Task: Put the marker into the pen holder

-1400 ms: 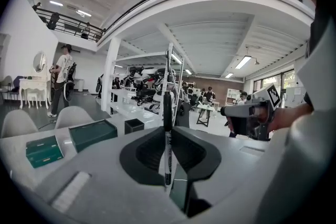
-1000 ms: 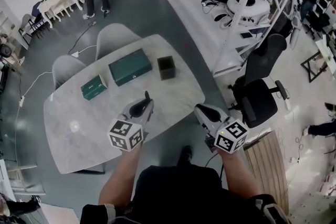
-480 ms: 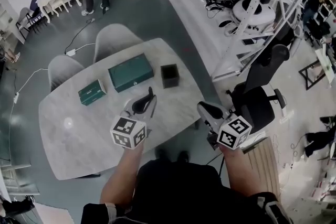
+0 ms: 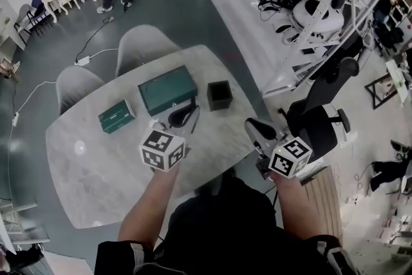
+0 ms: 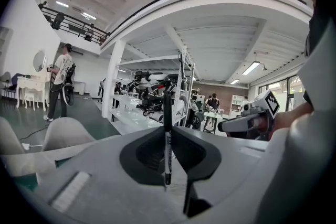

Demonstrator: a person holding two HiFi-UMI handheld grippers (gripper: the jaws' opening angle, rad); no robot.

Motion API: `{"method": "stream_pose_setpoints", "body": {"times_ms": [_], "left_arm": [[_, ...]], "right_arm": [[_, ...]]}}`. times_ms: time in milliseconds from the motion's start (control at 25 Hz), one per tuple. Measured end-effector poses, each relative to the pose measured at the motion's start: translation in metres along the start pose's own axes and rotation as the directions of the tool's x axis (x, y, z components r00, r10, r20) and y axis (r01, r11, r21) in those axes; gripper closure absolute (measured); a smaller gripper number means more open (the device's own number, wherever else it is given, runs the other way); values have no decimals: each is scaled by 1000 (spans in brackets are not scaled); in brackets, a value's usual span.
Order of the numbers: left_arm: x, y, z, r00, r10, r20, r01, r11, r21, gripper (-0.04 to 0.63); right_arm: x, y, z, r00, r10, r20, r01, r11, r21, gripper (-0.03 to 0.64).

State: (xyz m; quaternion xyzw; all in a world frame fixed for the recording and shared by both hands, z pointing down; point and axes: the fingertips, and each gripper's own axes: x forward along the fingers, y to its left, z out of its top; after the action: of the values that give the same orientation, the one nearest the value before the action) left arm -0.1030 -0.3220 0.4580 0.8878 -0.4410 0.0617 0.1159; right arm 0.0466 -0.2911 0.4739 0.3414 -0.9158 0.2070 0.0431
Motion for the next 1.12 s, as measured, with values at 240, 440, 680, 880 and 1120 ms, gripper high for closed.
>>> {"method": "stream_pose_setpoints", "body": {"times_ms": [240, 440, 680, 880, 1120], "left_arm": [[47, 24, 1, 999, 3, -35, -2, 999, 39, 549], [89, 36, -1, 998, -2, -60, 3, 1000, 17, 549], [138, 45, -7, 997, -11, -74, 8, 999, -41, 549], [176, 46, -21, 995, -31, -92, 25, 997, -69, 549], [204, 49, -54, 990, -60, -131, 49, 995, -89, 549]], "right_arm": [[28, -29, 13, 1000, 8, 2, -8, 1000, 3, 591], [49, -57, 17, 999, 40, -16, -40, 999, 20, 591], [60, -94, 18, 998, 56, -32, -55, 997, 46, 591], [61, -120, 14, 997, 55, -49, -51, 996, 71, 591], [61, -130, 3, 997, 49, -65, -42, 995, 93, 591]]}}
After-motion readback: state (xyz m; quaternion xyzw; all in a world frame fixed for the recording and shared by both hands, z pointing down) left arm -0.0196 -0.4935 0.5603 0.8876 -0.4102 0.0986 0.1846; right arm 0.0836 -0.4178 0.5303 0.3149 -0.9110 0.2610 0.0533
